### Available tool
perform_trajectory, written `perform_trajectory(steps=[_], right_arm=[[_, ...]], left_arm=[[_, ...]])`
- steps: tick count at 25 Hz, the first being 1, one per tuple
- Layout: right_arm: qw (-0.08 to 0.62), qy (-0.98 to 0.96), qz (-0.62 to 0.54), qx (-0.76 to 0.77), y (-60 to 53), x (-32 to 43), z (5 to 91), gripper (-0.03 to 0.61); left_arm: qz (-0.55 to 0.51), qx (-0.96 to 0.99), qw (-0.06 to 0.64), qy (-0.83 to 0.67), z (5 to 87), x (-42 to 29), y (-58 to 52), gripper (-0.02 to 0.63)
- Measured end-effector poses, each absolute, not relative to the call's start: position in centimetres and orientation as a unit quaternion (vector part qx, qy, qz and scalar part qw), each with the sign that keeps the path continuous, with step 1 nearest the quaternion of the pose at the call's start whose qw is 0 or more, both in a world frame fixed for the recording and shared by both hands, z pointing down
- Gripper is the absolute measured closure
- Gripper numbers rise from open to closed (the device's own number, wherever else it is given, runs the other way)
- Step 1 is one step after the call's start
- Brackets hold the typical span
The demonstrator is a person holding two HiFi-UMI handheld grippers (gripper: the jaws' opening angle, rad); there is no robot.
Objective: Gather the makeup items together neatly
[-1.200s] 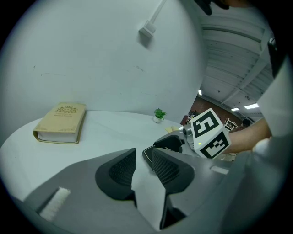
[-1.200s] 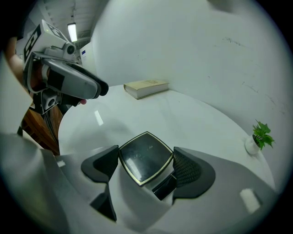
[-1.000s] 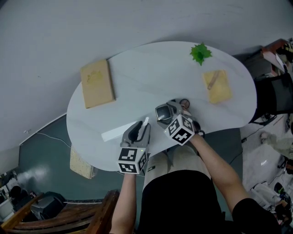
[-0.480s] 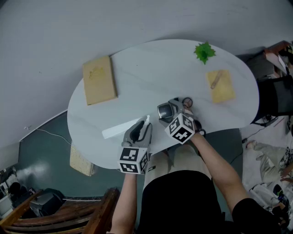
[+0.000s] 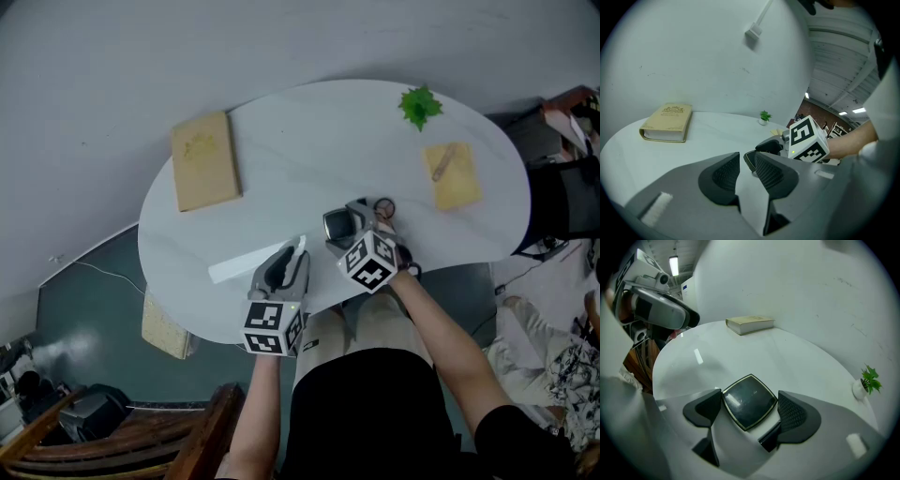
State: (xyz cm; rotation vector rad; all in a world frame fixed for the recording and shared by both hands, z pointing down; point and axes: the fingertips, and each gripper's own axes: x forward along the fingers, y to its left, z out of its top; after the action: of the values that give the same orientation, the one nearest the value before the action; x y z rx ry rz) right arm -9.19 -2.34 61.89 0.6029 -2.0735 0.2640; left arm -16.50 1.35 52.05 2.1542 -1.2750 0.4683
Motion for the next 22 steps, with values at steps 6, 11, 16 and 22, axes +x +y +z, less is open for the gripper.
perform_trajectory(steps=[6,11,16,22], right_arm=[[0.462,-0.845,0.106,0.248,-2.3,-9.3,61.6,0.192],[0.455,-0.848,0.104,0.252,-2.3,-9.4,60.7,0.192],[0.445,-0.852,0.099,0.256,-2.0,-9.3,59.2,0.192],[0.435,-0.856,0.094,0.261,-1.8,-8.9,57.6,0.193]], left_arm=[[0.174,0.809,0.291,-0.48,51.9,-16.7,1.6,0.514],[0.175,0.812,0.287,-0.478,51.6,-16.7,1.7,0.514],[0.172,0.816,0.28,-0.476,51.0,-16.5,1.6,0.514],[0.166,0.82,0.271,-0.477,50.2,-16.4,1.2,0.514]])
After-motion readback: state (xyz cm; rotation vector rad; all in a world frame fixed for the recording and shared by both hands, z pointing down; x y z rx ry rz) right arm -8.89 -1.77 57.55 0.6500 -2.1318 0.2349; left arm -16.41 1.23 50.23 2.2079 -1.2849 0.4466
